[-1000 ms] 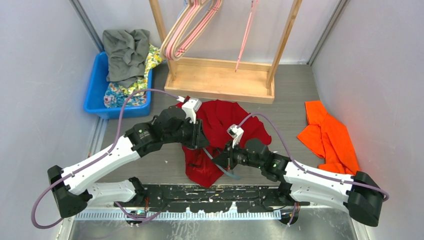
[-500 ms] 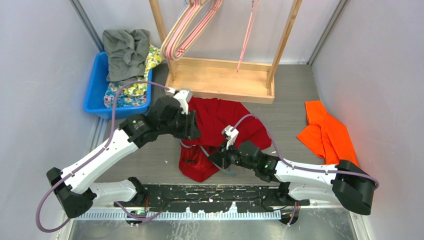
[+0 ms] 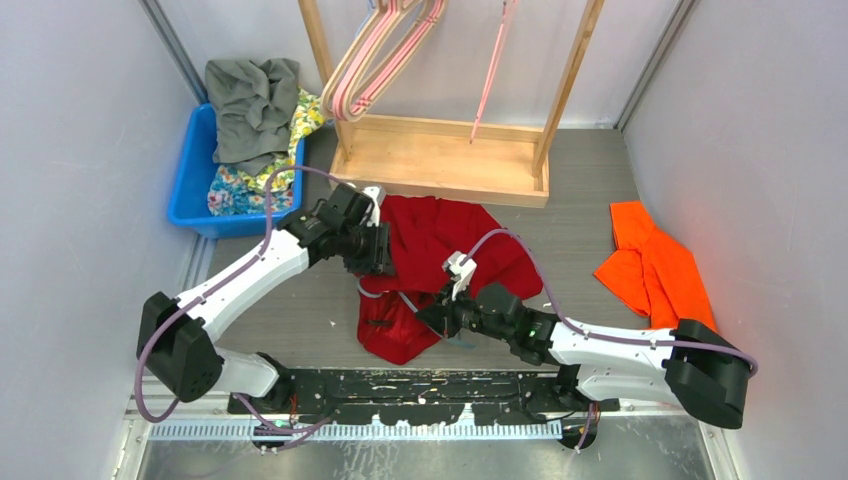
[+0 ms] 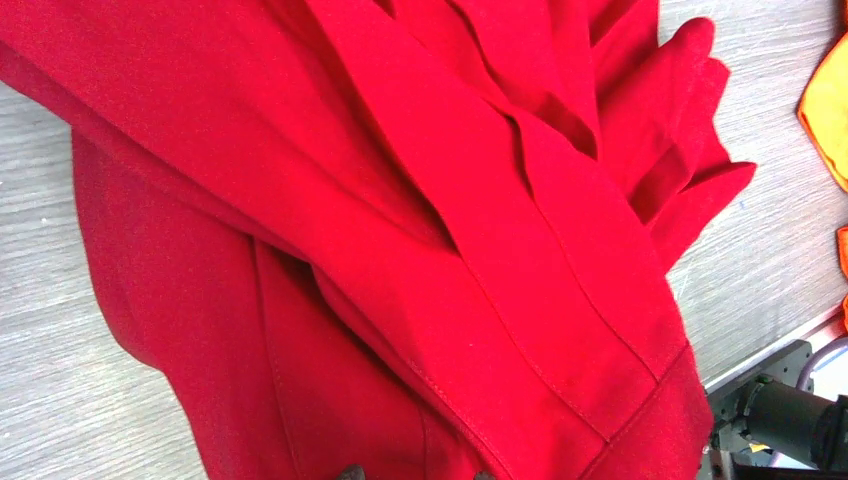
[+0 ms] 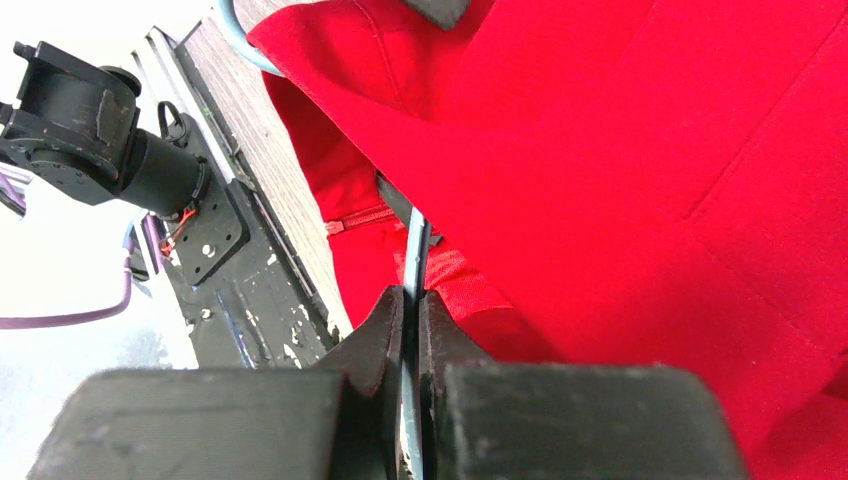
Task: Place the skirt on the hanger
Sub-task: Hang the skirt on the hanger.
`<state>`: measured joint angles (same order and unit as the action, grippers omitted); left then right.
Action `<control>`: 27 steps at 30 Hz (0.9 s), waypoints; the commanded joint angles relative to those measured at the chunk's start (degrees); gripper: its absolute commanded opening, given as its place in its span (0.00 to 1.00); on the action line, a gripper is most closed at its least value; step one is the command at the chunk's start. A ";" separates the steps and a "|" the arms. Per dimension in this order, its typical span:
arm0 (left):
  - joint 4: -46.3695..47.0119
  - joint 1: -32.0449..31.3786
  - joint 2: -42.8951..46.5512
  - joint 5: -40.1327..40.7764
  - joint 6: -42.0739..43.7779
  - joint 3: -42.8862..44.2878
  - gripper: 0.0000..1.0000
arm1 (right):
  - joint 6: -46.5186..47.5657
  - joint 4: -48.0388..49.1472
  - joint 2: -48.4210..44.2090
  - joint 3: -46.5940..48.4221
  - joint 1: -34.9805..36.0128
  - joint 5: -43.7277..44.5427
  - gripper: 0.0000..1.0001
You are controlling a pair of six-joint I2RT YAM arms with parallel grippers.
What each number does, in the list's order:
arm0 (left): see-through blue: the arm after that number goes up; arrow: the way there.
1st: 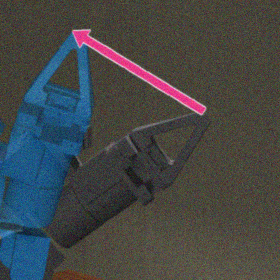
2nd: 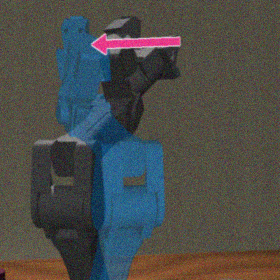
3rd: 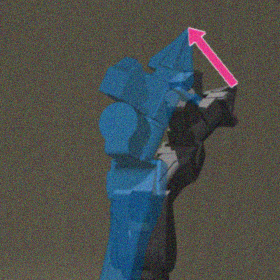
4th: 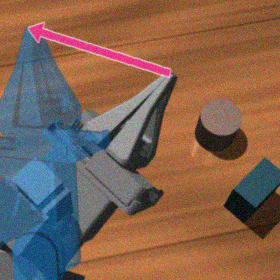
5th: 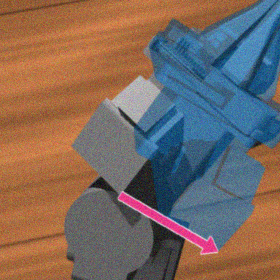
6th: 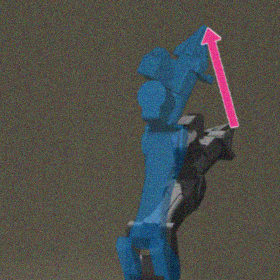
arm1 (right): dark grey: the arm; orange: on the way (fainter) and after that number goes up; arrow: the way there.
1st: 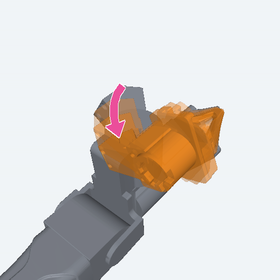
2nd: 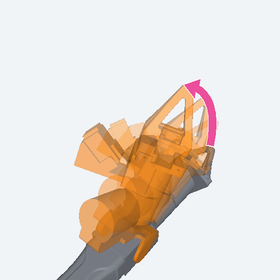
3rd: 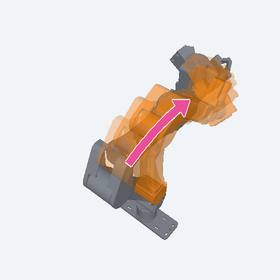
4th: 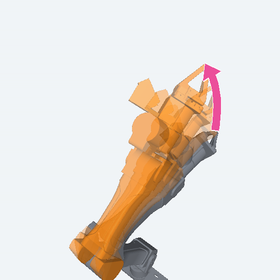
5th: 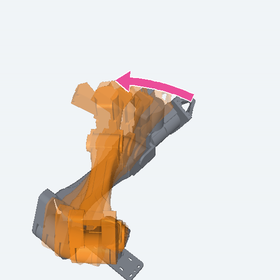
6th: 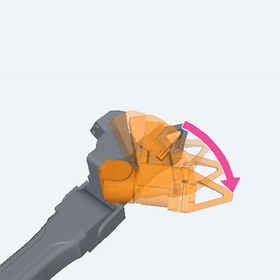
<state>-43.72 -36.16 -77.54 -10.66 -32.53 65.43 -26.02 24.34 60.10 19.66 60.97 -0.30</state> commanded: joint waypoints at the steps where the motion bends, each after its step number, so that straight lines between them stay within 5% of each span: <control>1: 2.49 0.54 0.72 -2.50 0.29 -0.57 0.42 | 2.07 6.95 -2.23 1.29 0.18 2.23 0.01; 9: 3.41 1.82 2.04 -4.04 -1.13 -2.90 0.44 | 2.53 6.82 -4.31 1.18 0.20 2.68 0.01; 12: 5.18 2.34 1.97 -6.24 -2.49 -4.63 0.58 | 2.72 6.78 -4.78 1.12 0.17 2.93 0.01; 17: 7.16 3.66 4.00 -7.90 -4.61 -7.34 1.00 | 2.73 7.61 -5.17 0.51 0.21 3.23 0.01; 27: 15.24 4.57 3.36 -10.37 -9.86 -10.88 1.00 | 2.21 10.83 -3.63 0.52 0.37 2.71 0.01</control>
<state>-34.98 -31.79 -74.96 -18.76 -39.57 55.55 -25.15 25.41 56.93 18.74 61.08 1.04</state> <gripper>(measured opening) 0.994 0.089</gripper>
